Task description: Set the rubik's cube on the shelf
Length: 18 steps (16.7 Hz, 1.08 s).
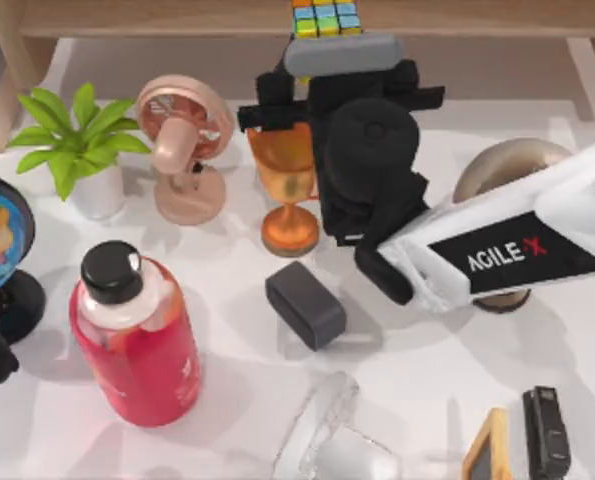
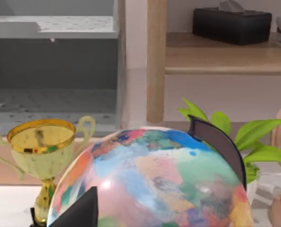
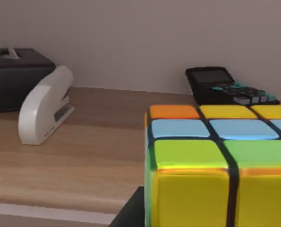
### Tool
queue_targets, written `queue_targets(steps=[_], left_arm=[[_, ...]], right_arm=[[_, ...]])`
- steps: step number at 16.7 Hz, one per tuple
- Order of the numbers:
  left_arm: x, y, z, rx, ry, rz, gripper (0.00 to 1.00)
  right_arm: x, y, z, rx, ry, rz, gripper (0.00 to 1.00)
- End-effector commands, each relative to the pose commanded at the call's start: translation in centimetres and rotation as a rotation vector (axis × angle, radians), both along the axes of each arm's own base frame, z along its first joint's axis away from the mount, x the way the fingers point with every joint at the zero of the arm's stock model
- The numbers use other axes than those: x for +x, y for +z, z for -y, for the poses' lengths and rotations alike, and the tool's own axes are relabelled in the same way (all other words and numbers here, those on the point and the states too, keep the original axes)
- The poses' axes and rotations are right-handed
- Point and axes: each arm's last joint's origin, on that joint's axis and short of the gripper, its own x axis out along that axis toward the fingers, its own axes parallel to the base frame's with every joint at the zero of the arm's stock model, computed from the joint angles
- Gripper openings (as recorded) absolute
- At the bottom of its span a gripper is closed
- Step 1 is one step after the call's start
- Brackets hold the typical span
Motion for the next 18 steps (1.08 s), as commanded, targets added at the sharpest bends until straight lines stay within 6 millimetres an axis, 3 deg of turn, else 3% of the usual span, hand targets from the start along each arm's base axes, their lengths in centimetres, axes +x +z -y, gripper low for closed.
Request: queue_targets(steps=[4, 11, 14, 18], left_arm=[[0.0, 0.0, 0.0, 0.000, 0.000, 0.000, 1.00], [0.0, 0.0, 0.0, 0.000, 0.000, 0.000, 1.00], [0.0, 0.0, 0.0, 0.000, 0.000, 0.000, 1.00], [0.0, 0.0, 0.0, 0.000, 0.000, 0.000, 1.00]], right_arm=[[0.7, 0.8, 1.6, 0.051, -0.085, 0.051, 0.00], [1.0, 0.7, 1.3, 0.047, -0.076, 0.047, 0.00], [3.2, 1.1, 1.0, 0.047, -0.073, 0.052, 0.00], [8.0, 2.4, 1.0, 0.066, -0.083, 0.077, 0.00]])
